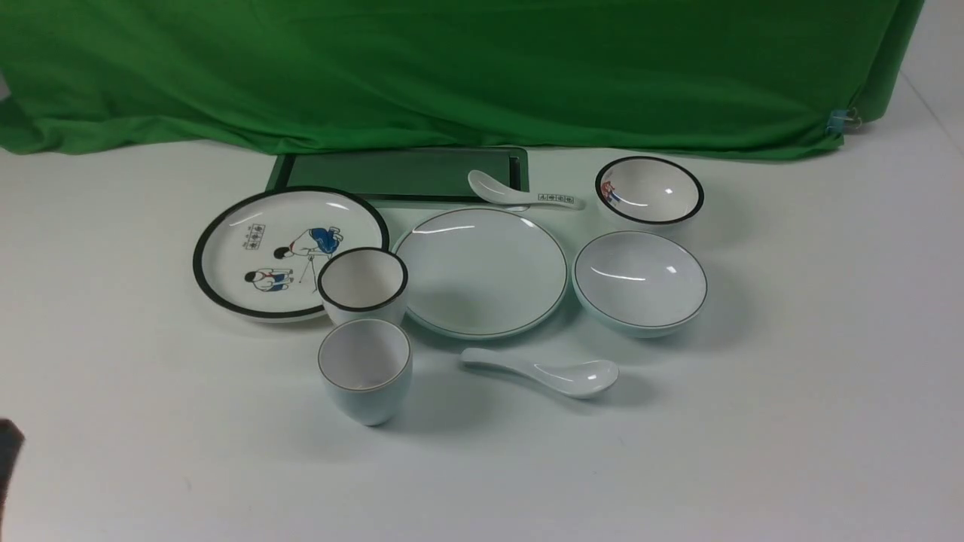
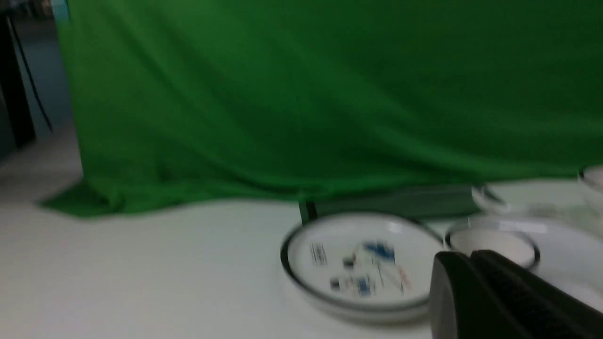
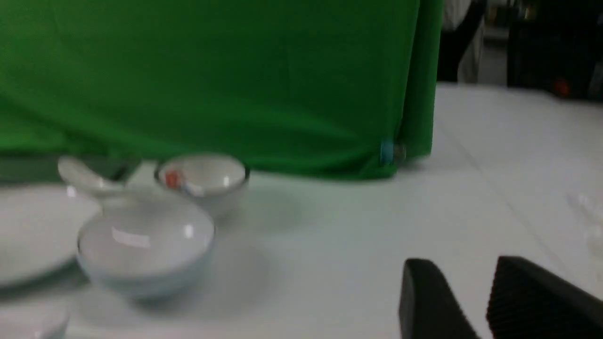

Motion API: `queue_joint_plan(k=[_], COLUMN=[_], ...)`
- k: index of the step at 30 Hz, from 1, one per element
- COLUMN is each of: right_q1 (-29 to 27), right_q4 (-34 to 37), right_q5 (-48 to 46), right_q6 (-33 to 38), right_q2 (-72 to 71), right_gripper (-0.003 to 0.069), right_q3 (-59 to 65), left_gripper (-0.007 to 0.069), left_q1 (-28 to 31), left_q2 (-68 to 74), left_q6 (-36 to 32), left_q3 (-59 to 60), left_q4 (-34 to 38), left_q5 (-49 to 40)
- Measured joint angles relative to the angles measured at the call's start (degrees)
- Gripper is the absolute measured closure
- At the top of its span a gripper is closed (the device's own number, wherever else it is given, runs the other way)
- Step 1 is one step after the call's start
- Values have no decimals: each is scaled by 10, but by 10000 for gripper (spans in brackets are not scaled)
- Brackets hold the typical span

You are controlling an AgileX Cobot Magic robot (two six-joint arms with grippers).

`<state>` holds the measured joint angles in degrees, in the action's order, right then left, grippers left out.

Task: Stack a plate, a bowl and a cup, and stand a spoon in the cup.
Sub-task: Use the right arm to grab a blue rice bowl

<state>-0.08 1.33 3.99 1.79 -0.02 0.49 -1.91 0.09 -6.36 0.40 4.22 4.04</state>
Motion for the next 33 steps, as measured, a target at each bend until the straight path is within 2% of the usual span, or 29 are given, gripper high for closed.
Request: queue_joint_plan(k=[3, 4, 5, 9, 12, 13, 14, 16, 18, 19, 20, 23, 27, 30, 33], right_q1=[0, 0, 0, 0, 0, 0, 0, 0, 0, 0, 0, 0, 0, 1, 13], right_q4=[-1, -1, 0, 1, 5, 5, 5, 6, 6, 6, 6, 6, 7, 8, 18], right_q5=[150, 150, 228, 280, 290, 290, 282, 261, 222, 222, 196, 153, 104, -16, -159], right_q6=[-13, -13, -25, -49, -103, -105, -114, -112, -83, -79, -46, 22, 44, 41, 45], right_q2=[0, 0, 0, 0, 0, 0, 7, 25, 70, 70, 111, 201, 312, 409, 493], right_gripper=[417, 417, 418, 418, 433, 435, 466, 531, 615, 618, 636, 640, 638, 637, 644], right_q3=[0, 0, 0, 0, 0, 0, -6, -31, -92, -98, -136, -207, -261, -302, -347], left_gripper=[653, 653, 653, 653, 653, 653, 653, 653, 653, 653, 653, 653, 653, 653, 653], left_q1=[0, 0, 0, 0, 0, 0, 0, 0, 0, 0, 0, 0, -4, -33, -69], left_q2=[0, 0, 0, 0, 0, 0, 0, 6, 36, 40, 79, 174, 287, 385, 458], left_q6=[-3, -3, -6, 6, 123, 131, 174, 205, 216, 217, 222, 224, 235, 236, 178], left_q3=[0, 0, 0, 0, 0, 0, -10, -52, -134, -142, -204, -296, -358, -423, -465], left_q4=[-12, -13, -15, -16, -18, -18, -28, -52, -82, -83, -94, -109, -110, -90, -42], left_q5=[99, 105, 150, 204, 308, 308, 340, 313, 226, 216, 151, 81, 34, -111, -259])
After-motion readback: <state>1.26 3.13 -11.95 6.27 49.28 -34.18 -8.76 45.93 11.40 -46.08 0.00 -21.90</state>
